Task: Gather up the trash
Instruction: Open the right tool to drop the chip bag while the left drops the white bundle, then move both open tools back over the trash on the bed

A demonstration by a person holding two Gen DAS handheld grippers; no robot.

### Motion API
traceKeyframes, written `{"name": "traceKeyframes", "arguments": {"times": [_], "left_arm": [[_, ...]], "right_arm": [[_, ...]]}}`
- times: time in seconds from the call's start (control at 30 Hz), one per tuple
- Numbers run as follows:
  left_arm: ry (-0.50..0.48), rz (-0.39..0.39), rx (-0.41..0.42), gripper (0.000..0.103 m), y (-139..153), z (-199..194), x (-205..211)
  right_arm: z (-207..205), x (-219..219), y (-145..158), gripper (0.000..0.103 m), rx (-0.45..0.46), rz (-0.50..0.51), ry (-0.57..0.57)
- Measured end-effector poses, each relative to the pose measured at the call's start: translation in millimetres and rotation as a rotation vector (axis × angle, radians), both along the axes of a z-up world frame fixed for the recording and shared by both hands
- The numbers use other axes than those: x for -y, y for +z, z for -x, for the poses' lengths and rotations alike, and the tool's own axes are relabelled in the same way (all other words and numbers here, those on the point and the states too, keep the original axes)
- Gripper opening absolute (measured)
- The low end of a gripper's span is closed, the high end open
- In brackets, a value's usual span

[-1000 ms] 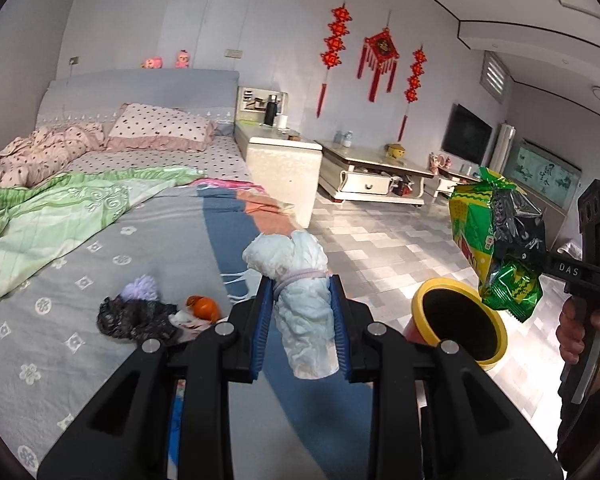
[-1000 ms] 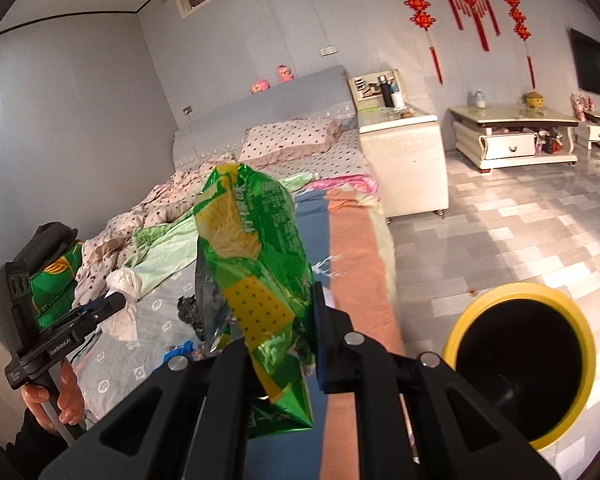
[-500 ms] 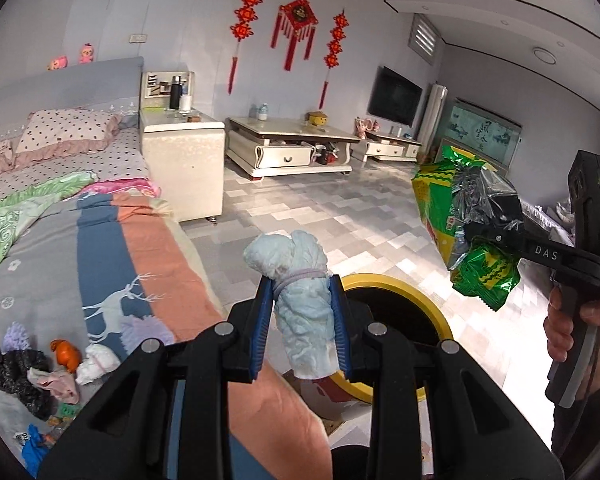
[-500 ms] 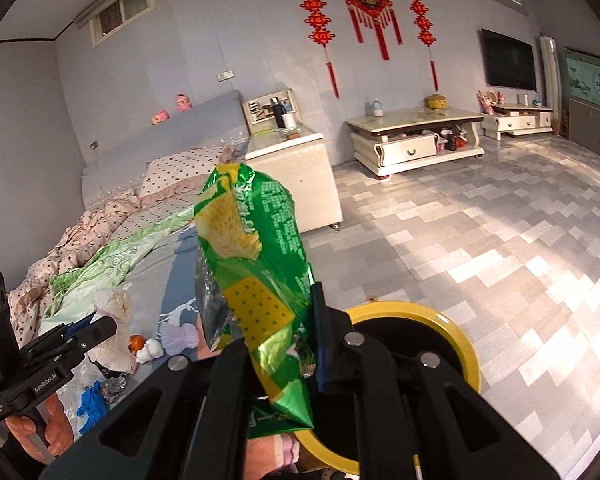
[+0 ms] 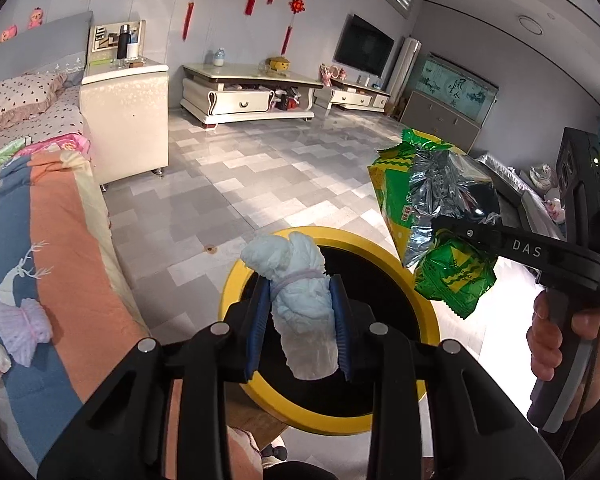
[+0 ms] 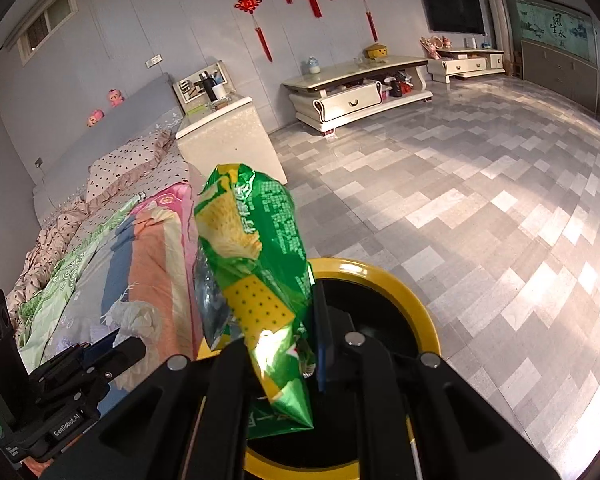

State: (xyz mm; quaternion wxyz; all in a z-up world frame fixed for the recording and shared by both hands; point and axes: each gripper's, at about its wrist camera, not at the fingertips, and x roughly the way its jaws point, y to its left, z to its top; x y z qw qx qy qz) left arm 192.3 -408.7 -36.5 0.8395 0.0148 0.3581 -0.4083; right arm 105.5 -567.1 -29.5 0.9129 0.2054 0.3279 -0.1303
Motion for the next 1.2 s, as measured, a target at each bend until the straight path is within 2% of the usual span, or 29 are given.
{"name": "traceKeyframes", "arguments": {"times": [0.13, 0.17, 0.23, 0.3, 0.37, 0.47, 0.53, 0.67, 0.87, 0.93, 1.17, 1.2], "left_arm": [[-0.020, -0.001, -0.018, 0.033, -13, 1, 18], [-0.024, 0.001, -0.022, 0.037, -14, 2, 20], [-0.018, 0.001, -0.020, 0.046, -16, 2, 19], [-0.014, 0.007, -0.015, 0.052, -14, 5, 20], [-0.007, 0.013, -0.015, 0.061, -13, 3, 17], [0.011, 0.019, -0.017, 0.068, -10, 2, 10], [0.029, 0.023, -0.011, 0.074, -8, 1, 4], [0.059, 0.031, -0.003, 0.077, 1, 0, -12], [0.114, 0.029, 0.047, 0.081, 17, 7, -51], [0.135, 0.028, 0.065, 0.083, 22, 11, -69], [0.245, 0.030, 0.126, 0.088, 42, 21, -149], [0.258, 0.034, 0.134, 0.089, 44, 23, -163]], "right_arm": [[-1, 11, -12, 0.011, -0.031, -0.012, -0.026], [-2, 11, -12, 0.012, -0.035, -0.013, -0.030], [0, 11, -12, 0.024, -0.038, -0.006, -0.038], [2, 11, -11, 0.031, -0.036, -0.001, -0.047], [5, 11, -9, 0.032, -0.035, 0.008, -0.061], [8, 12, -8, 0.039, -0.036, 0.015, -0.072], [8, 11, -8, 0.049, -0.048, 0.017, -0.080], [8, 7, -7, 0.050, -0.053, 0.021, -0.082], [8, -13, 5, 0.056, -0.029, 0.049, -0.064], [7, -22, 9, 0.063, -0.017, 0.057, -0.042], [-1, -70, 31, 0.073, 0.047, 0.141, 0.044], [-2, -79, 34, 0.077, 0.056, 0.160, 0.054]]}}
